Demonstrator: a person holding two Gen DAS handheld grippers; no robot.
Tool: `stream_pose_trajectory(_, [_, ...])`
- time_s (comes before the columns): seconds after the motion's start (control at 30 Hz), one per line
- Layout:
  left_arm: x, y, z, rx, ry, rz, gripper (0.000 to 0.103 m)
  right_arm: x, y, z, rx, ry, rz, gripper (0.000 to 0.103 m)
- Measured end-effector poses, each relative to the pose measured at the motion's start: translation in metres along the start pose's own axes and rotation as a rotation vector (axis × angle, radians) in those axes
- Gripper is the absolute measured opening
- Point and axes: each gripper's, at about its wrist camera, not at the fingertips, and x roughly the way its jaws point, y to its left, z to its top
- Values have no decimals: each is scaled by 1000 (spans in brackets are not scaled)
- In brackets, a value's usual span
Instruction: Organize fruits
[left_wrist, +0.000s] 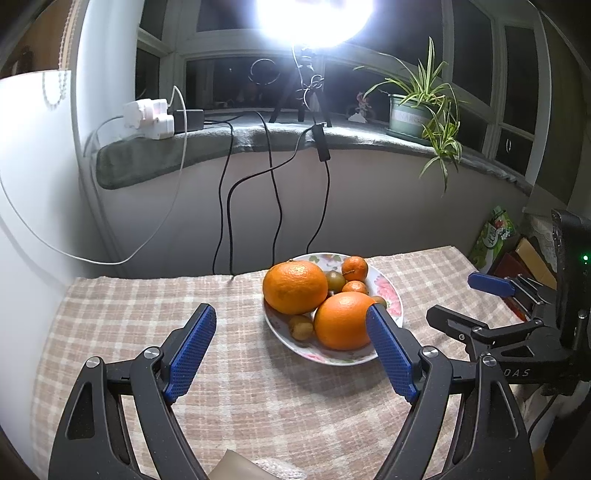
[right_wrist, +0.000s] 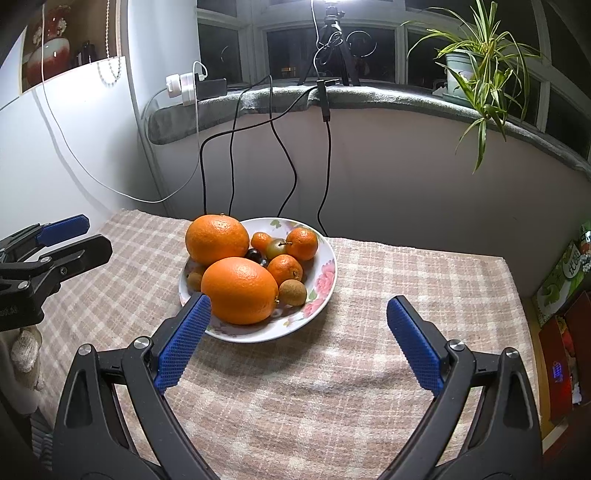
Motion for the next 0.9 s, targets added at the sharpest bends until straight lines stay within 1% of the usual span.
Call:
stream_pose_trajectory(0.53, [0, -1, -1, 0, 1, -1, 83, 2, -2, -2, 7, 9, -2, 98])
stream_pose_trajectory(0.77, [1, -1, -2, 4, -4, -13, 83, 4, -5, -4, 12, 14, -3, 98])
stream_pose_trajectory(0.9, [2, -2, -2, 13, -7, -13, 83, 6, -7, -6, 16, 18, -14, 98])
